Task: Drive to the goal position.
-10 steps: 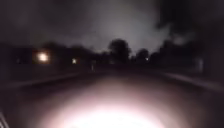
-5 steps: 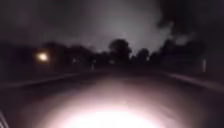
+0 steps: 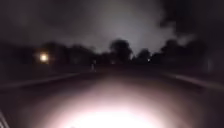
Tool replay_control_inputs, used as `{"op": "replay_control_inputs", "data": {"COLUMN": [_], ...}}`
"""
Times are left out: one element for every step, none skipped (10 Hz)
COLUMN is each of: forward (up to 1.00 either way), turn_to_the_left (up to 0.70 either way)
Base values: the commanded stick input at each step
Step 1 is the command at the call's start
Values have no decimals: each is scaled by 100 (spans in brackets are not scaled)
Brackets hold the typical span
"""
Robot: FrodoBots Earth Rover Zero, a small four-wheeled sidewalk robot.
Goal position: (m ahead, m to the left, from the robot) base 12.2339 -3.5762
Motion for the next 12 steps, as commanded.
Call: {"op": "replay_control_inputs", "data": {"forward": [70, 70, 70, 70, 70, 70, 70, 70, 70, 70, 70, 70], "turn_to_the_left": [0, 0, 0, 0, 0, -9, -34, -20, 0, 0, 0, 0]}}
